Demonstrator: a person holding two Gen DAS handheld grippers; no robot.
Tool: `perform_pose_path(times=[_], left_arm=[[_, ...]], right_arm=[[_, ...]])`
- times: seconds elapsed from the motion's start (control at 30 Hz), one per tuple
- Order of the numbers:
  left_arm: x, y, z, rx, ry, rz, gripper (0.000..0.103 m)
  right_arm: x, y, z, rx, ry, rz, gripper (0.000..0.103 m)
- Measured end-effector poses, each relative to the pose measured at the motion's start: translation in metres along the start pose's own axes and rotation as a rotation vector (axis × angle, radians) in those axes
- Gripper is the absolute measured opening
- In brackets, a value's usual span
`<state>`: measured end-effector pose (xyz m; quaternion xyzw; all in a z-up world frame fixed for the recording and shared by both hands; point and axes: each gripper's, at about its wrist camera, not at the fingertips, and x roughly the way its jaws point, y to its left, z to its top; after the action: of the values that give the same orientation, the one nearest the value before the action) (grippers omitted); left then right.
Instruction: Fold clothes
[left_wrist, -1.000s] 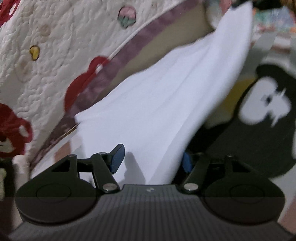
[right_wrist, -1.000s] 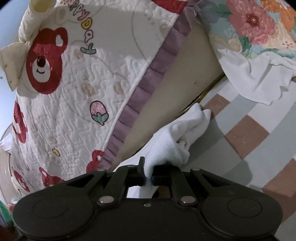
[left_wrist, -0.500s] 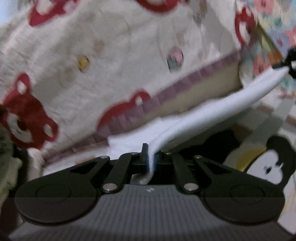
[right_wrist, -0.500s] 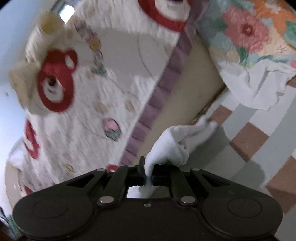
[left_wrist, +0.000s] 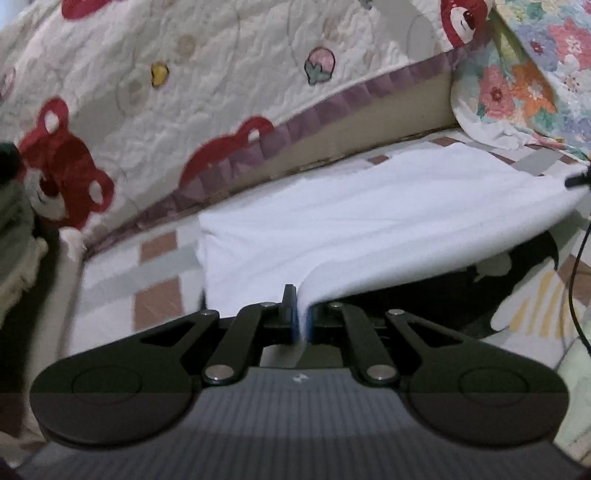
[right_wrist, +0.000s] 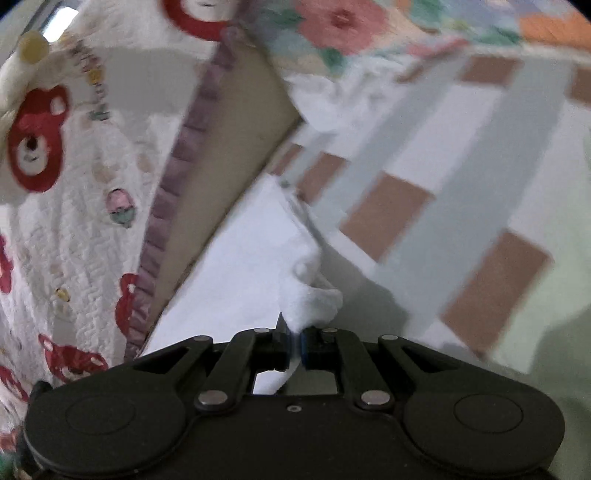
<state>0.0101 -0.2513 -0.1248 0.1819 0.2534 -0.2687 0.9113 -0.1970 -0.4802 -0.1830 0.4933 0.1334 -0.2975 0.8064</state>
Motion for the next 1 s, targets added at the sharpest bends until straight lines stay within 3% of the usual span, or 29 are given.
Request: perform_pose_path(times=[0.1,0.2,0.4,0.5,0.57,0.63,0.7,0.77,0.83,1.0], left_arm=[[-0.014,0.002,-0.003,-0.005,0.021,0.031,0.005],[-0.01,0.009,-0.021,-0.063,0.096,0.022,0.005],[-0.004,0.028,-0.028,-0.168,0.302,-0.114,0.007],[-0.017,0.05,-0.012,-0.256,0.255,-0.185,0.027],[-0.016,0.07,-0.005,-0.345,0.153,-0.157,0.043],[-0.012,0.09,0.001,-0.434,0.055,-0.131,0.043],[0.019,0.109,0.001,-0.52,0.019,-0.128,0.04],[0.056,0.118,0.009,-0.488,0.078,-0.083,0.039],[0.084,0.125,0.016,-0.464,0.063,-0.076,0.043],[0.138,0.134,0.032,-0.507,0.124,-0.171,0.044]], right_arm=[[-0.008,0.013,0.004,-0.046,0.0,-0.007,0.006],[-0.008,0.012,-0.002,-0.089,0.023,-0.055,0.006],[0.0,-0.002,-0.015,-0.125,0.061,-0.118,0.006],[0.003,-0.006,-0.017,-0.139,0.072,-0.127,0.006],[0.005,-0.009,-0.018,-0.147,0.079,-0.133,0.006],[0.006,-0.013,-0.021,-0.149,0.077,-0.134,0.006],[0.005,-0.017,-0.024,-0.15,0.061,-0.119,0.006],[0.005,-0.019,-0.026,-0.156,0.053,-0.112,0.006],[0.005,-0.018,-0.026,-0.165,0.053,-0.109,0.006],[0.004,-0.019,-0.026,-0.174,0.057,-0.098,0.007]])
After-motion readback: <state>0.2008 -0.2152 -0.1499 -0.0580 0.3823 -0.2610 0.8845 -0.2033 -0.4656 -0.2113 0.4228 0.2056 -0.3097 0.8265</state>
